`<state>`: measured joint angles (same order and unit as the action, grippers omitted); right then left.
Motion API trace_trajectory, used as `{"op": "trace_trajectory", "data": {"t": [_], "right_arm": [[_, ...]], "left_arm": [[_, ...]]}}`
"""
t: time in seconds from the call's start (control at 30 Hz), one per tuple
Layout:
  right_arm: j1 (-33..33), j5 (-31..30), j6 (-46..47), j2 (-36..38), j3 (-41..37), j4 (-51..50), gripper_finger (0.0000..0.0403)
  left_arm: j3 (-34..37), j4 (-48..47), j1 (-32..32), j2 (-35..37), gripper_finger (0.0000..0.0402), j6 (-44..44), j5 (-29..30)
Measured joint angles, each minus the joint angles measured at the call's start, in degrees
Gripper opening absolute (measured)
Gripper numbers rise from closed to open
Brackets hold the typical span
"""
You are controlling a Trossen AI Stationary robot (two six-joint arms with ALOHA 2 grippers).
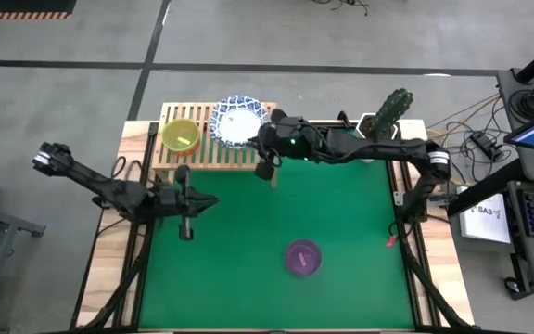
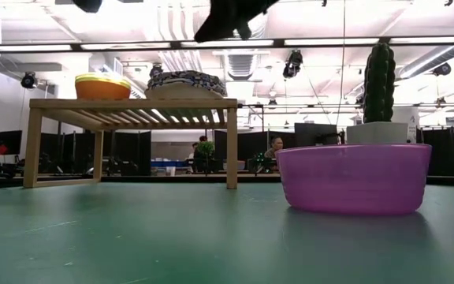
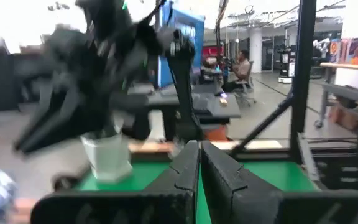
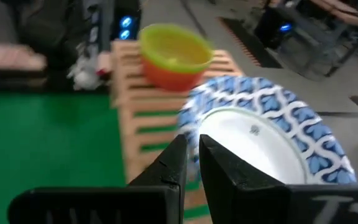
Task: Place and stack bowls onto a shelf
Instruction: Stack the purple bowl on top of the yellow bowl on the shelf
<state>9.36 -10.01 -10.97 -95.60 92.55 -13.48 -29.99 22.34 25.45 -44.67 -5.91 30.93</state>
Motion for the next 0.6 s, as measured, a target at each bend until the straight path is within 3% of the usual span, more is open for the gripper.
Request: {"op": "trace_trajectory", "data": {"t": [0.17,0.47,0.6], "right_arm": [[-4.1,3.8,-2.5,3.2,0.0,-7.9,0.0034],[-8.9,24.5,1.5,5.0,0.0,-19.6,0.0034],[-10.7,25.4,2.0,5.0,0.0,-24.5,0.0034]], "left_arm": [[1.1,-0.5,0.0,-6.0,0.0000,8.6,-0.4],[-1.5,6.6,0.1,-19.4,0.0000,16.3,-0.4],[-3.8,6.2,0.8,-24.2,0.0000,16.9,-0.5]]}}
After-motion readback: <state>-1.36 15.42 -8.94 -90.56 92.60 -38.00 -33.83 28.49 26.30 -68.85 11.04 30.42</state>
